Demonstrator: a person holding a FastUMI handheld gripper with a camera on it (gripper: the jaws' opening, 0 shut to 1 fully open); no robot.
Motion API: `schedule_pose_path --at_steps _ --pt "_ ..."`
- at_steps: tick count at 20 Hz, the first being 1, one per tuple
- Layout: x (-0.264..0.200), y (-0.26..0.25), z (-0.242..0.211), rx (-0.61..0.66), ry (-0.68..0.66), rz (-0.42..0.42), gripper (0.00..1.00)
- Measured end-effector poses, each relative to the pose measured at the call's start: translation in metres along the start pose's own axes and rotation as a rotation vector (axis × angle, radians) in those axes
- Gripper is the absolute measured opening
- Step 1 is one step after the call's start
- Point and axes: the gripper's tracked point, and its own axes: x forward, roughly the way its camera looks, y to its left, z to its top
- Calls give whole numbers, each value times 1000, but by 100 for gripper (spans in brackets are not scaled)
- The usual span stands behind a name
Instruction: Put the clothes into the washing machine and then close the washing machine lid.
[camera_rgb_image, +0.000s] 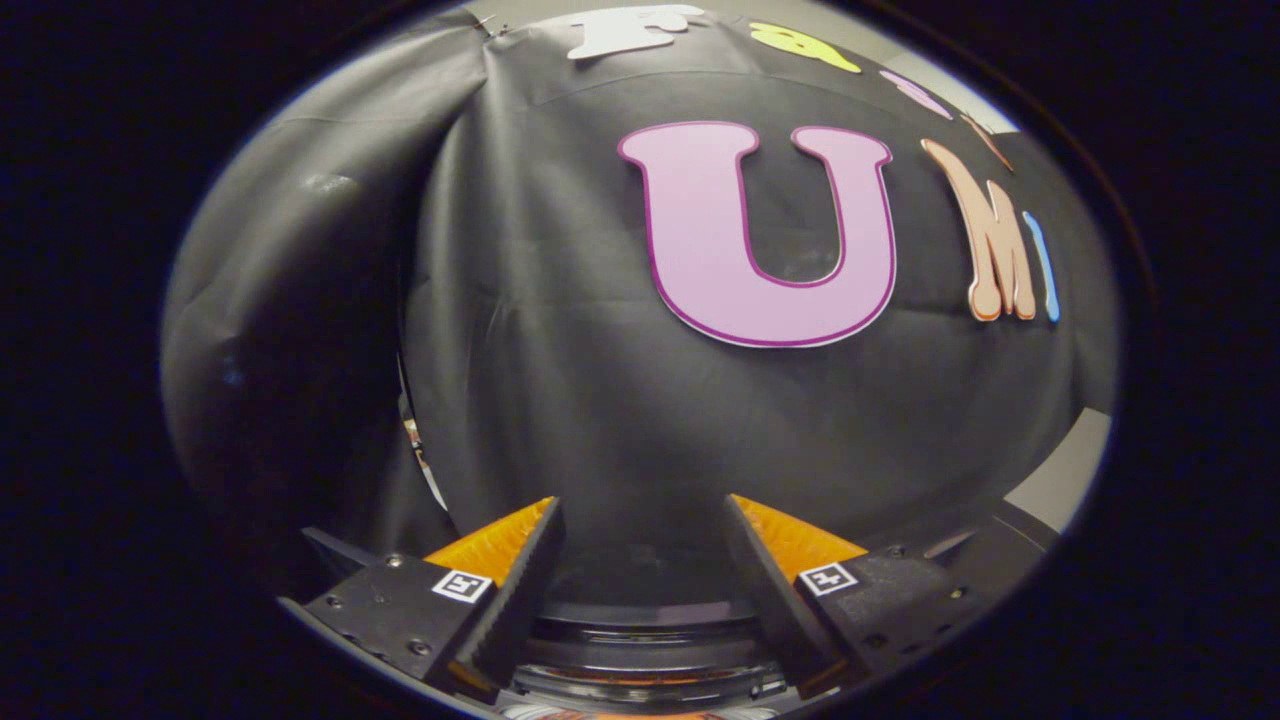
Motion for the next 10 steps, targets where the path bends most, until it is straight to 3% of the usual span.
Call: schedule_pose_path --at_steps 6,10 --pt "-27 -4 0 -5 -40 5 97" --pt "-43 -7 1 -7 -61 58 98"
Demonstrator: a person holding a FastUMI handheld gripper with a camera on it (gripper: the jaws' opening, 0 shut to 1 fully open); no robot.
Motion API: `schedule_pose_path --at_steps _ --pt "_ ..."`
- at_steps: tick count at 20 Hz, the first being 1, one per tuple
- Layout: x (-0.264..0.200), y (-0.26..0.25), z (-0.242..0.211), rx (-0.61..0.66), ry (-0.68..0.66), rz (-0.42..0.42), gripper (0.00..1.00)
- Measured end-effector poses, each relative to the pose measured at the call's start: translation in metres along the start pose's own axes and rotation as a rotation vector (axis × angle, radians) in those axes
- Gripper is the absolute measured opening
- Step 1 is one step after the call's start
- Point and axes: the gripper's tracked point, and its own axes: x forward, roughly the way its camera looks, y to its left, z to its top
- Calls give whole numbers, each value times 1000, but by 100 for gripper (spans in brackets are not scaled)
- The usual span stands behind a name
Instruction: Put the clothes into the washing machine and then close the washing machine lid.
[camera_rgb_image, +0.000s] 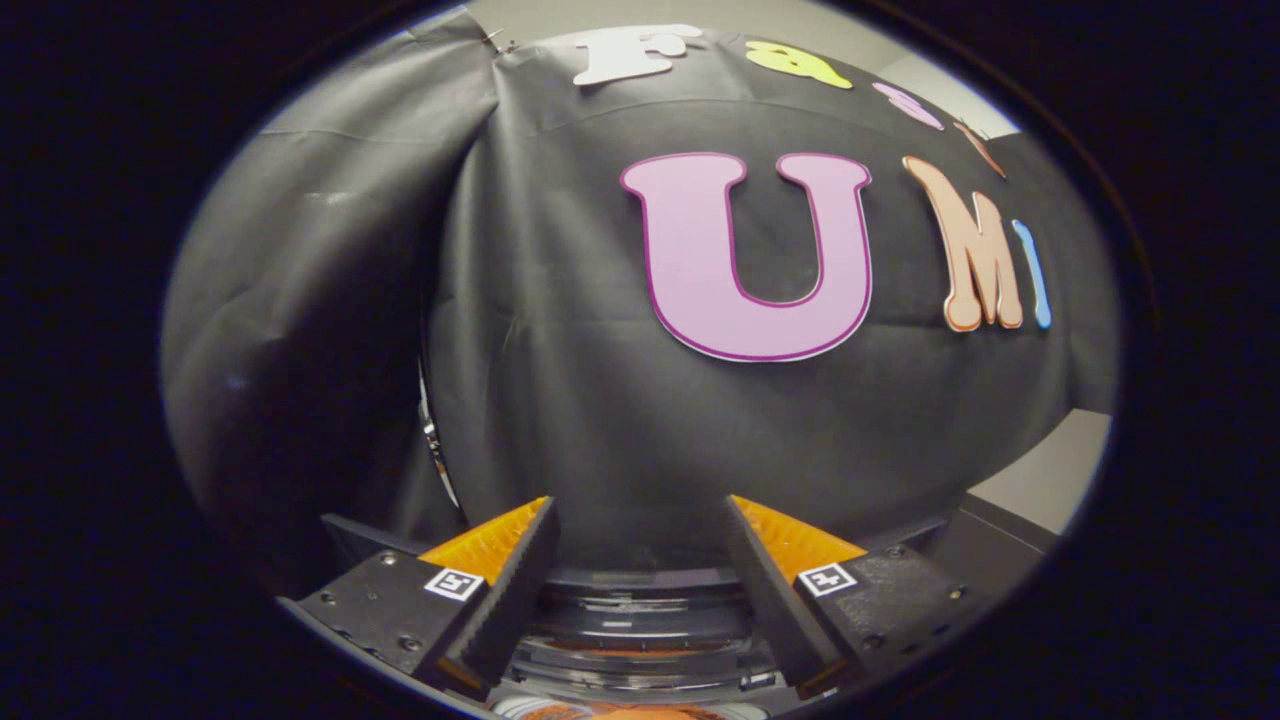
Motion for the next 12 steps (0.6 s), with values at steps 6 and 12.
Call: schedule_pose_path --at_steps 6,12 --pt "0 -1 -6 4 127 9 99" --pt "-15 -2 -7 -2 176 16 100"
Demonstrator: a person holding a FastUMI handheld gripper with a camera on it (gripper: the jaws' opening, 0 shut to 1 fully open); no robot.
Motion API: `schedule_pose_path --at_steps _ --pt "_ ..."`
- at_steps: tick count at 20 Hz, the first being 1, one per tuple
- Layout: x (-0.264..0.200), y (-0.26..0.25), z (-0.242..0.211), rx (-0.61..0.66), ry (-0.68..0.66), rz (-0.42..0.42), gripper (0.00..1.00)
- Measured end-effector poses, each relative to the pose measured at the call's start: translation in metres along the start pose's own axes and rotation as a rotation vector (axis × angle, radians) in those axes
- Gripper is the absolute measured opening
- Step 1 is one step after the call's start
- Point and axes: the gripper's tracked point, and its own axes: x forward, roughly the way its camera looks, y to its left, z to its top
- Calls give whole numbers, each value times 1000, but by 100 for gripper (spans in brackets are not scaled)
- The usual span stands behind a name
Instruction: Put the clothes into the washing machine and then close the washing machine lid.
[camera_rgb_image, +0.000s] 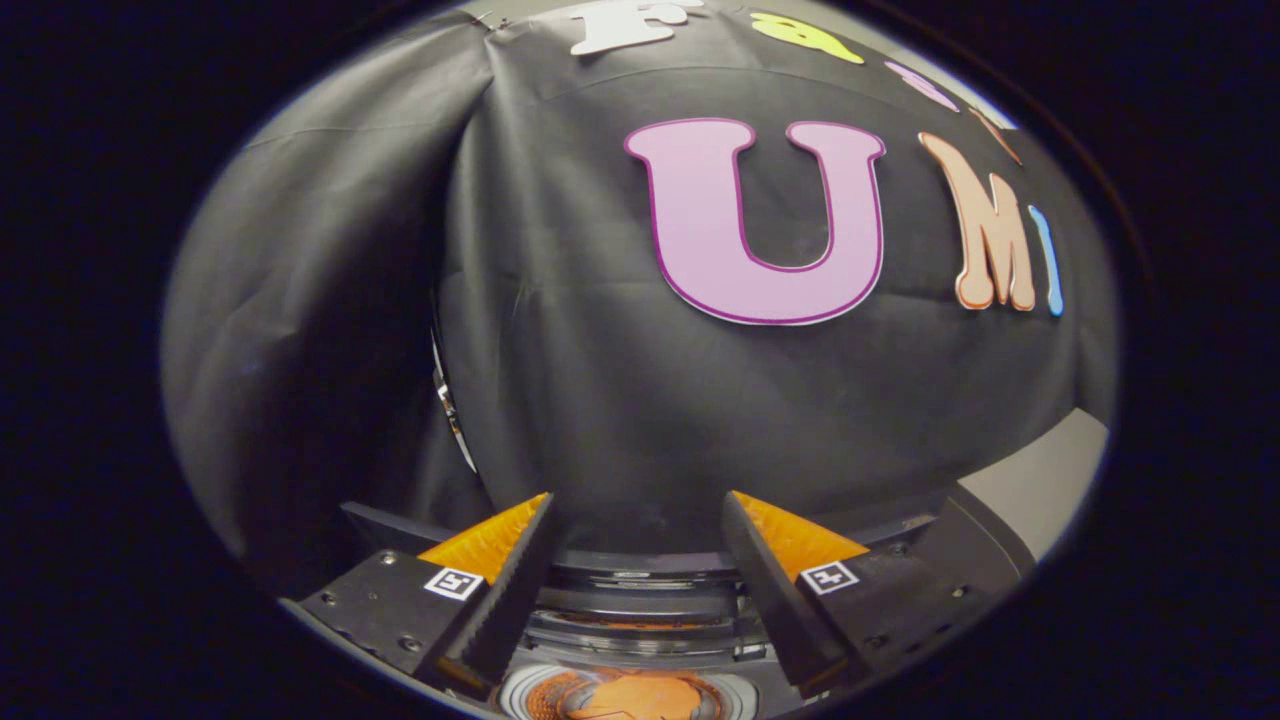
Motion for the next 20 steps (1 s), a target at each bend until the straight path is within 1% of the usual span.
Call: schedule_pose_path --at_steps 10,20 --pt "-27 2 -8 -7 8 16 99" --pt "-52 4 -17 -8 -20 17 99"
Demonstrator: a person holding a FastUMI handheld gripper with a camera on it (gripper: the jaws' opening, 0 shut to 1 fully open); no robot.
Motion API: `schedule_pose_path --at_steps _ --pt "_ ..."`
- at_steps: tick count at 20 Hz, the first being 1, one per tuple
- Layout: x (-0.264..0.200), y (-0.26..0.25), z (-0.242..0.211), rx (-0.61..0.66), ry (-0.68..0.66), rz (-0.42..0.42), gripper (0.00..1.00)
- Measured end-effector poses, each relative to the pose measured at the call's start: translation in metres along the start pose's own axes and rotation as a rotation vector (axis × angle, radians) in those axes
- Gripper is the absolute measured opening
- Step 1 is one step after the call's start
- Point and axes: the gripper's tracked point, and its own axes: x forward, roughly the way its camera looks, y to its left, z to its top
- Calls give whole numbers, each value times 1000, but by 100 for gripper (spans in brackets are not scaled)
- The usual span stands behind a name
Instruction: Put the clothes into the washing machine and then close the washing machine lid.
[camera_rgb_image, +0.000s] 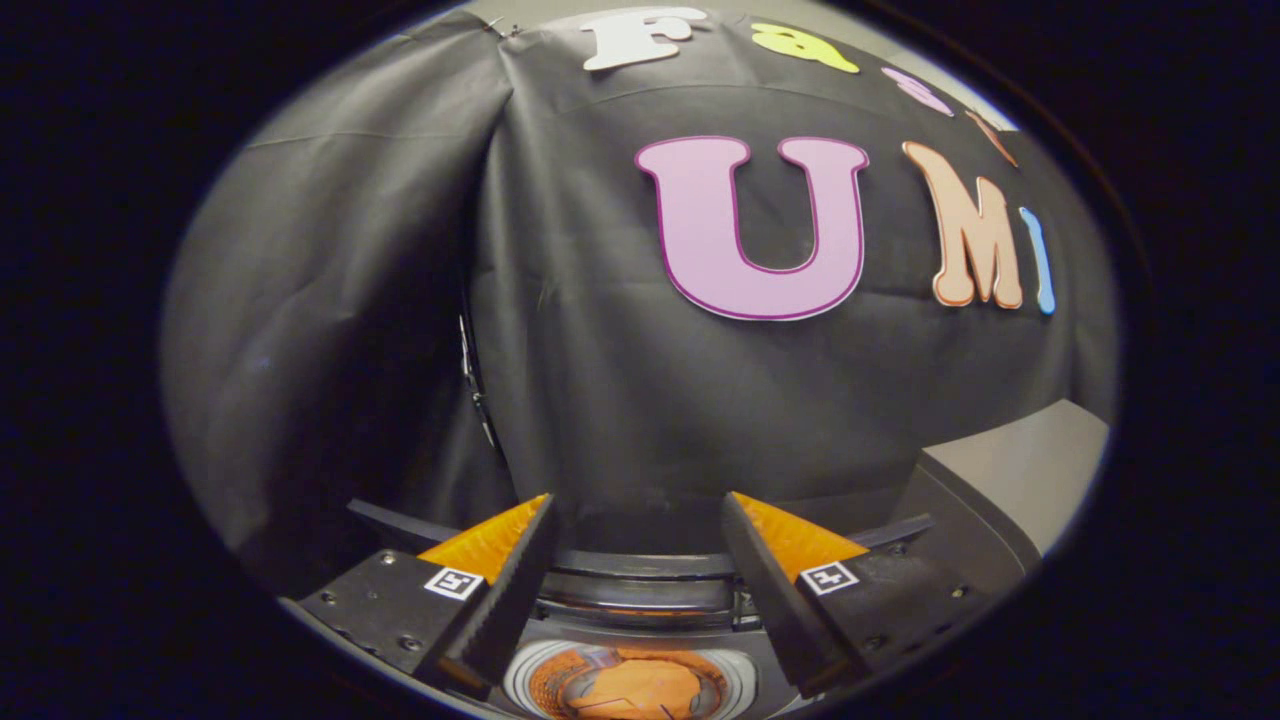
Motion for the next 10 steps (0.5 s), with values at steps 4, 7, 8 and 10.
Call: schedule_pose_path --at_steps 4,7,8,10 --pt "-6 1 -3 2 -7 -3 99" --pt "-9 1 -4 3 -6 -9 99" --pt "-10 1 -5 1 -5 -9 99" --pt "-13 1 -5 2 -9 -9 99"
